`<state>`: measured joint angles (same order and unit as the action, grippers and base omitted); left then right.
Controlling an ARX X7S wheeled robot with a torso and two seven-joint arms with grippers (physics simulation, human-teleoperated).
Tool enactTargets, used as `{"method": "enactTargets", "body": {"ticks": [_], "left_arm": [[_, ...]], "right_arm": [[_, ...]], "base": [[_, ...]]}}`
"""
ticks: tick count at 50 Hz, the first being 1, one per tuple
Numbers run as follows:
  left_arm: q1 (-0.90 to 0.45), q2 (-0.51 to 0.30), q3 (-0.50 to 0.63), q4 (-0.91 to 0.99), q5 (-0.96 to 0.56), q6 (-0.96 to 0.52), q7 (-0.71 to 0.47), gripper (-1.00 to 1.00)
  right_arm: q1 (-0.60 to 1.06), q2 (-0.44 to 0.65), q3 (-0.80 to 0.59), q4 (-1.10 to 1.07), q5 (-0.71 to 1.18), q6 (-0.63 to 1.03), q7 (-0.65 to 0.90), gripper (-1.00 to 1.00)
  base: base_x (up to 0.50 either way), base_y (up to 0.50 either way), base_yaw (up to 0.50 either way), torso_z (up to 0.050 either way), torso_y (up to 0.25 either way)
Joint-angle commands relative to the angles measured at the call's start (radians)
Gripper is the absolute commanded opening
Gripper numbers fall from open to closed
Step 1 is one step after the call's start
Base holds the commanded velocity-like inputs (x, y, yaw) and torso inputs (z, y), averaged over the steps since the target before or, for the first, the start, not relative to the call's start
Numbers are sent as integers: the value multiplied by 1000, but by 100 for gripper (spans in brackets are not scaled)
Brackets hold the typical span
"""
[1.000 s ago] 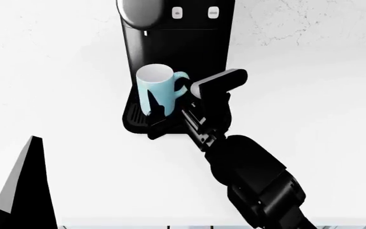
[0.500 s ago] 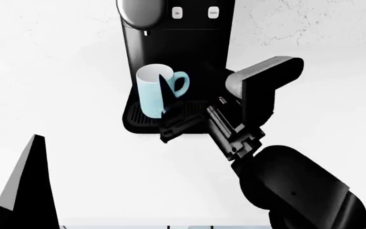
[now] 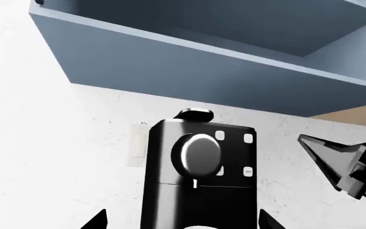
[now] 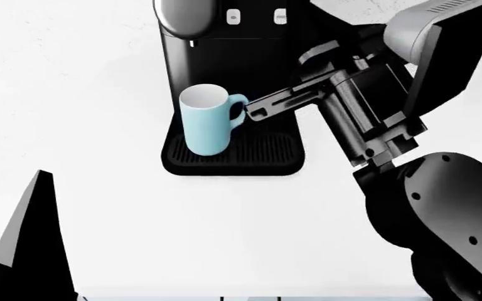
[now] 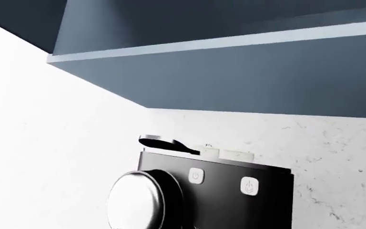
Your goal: Pick the mug from the cabinet, place it under the coffee machine dispenser, and press the start button.
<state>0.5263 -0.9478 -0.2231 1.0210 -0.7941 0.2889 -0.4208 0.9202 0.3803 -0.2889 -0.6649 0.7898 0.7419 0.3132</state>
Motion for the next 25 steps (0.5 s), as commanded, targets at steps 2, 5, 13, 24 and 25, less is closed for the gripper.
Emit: {"method": "enactTargets", "body": {"ticks": [2,5,13,24,25], "left_arm": [[-5,-10,8,1,15,6,-20,100],[-2,-11,10,4,28,8,-22,100],[-2,-17,19,1,37,19,-26,100],[-8,-21,36,-8,43,25,-34,100],[-7,-21,36,-8,44,25,-35,100]], "right_arm": [[87,-5,6,79,21,20,-24,-100],[98,-8,-10,119,8,20,-38,-100],[114,-6,-45,227,-20,17,-81,-100],[119,-37,-100,378,-103,-55,-126,-100],[118,-37,-101,377,-103,-54,-125,-100]], "base": [[0,0,0,0,0],[0,0,0,0,0],[0,0,0,0,0],[0,0,0,0,0],[0,0,0,0,0]]}}
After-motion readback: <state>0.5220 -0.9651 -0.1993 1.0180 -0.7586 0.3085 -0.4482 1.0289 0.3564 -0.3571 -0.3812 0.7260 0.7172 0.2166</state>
